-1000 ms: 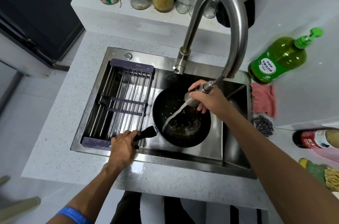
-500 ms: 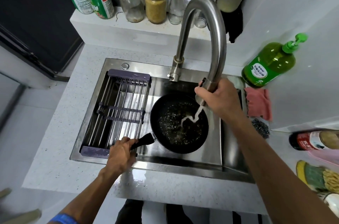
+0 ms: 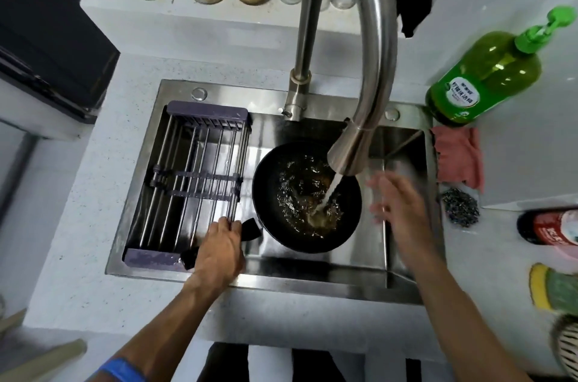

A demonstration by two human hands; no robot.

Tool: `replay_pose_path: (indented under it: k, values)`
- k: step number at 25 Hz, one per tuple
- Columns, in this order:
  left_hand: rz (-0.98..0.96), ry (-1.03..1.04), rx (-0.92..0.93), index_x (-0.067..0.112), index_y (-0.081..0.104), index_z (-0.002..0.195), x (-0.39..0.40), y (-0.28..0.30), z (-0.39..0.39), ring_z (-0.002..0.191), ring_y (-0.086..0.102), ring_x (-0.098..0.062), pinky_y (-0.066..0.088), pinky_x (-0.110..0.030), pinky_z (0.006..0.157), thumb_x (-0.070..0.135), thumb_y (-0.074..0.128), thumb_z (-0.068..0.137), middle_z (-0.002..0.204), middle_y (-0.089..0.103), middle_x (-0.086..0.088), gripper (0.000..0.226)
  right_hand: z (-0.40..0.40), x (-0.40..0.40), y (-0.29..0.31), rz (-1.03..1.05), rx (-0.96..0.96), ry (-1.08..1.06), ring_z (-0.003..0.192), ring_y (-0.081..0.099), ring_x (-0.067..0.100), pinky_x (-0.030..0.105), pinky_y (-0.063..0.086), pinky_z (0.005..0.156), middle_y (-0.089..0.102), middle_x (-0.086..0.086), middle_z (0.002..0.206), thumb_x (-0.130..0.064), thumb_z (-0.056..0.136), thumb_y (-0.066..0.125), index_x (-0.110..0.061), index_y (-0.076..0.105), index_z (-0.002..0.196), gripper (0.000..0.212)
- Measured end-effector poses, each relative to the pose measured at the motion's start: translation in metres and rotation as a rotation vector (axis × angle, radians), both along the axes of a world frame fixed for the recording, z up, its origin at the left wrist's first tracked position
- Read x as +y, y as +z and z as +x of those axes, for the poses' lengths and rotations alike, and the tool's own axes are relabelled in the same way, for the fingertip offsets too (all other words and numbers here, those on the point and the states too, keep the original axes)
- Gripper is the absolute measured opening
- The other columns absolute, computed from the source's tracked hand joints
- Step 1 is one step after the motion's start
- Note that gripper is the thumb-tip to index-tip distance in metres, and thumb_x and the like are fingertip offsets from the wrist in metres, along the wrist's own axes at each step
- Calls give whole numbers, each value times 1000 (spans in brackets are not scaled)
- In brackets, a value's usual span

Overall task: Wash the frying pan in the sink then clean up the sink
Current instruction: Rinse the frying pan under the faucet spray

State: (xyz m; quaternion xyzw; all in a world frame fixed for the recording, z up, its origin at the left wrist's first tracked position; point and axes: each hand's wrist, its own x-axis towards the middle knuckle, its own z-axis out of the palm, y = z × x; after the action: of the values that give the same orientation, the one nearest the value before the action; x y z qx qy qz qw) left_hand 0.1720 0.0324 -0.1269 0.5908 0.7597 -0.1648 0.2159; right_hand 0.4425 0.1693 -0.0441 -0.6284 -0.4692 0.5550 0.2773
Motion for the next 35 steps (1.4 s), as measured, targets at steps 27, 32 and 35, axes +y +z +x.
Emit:
replay_pose_path:
  k: [27,32,35]
  values:
    - [-256,334,-929,27,69,76,0,45,31,74,55,-14,39,-29,70,2,67,79,79,66,-2,25,-34,31,135,77,-1212,439,100,57,33,31,36,75,61,17,108,-33,95,54,-3,61,115,37]
    - [-391,320,-918,17,69,86,-3,62,24,52,52,-10,40,-24,55,36,83,69,64,60,3,29,-30,26,129,57,-1225,504,91,55,30,32,44,80,60,15,103,-25,94,52,-4,61,107,26]
    - [-365,437,-918,17,65,75,-3,73,28,43,46,-6,36,-17,41,42,83,71,51,53,8,31,3,7,92,-15,-1050,438,93,53,30,35,41,77,59,16,109,-18,92,53,-7,49,121,31]
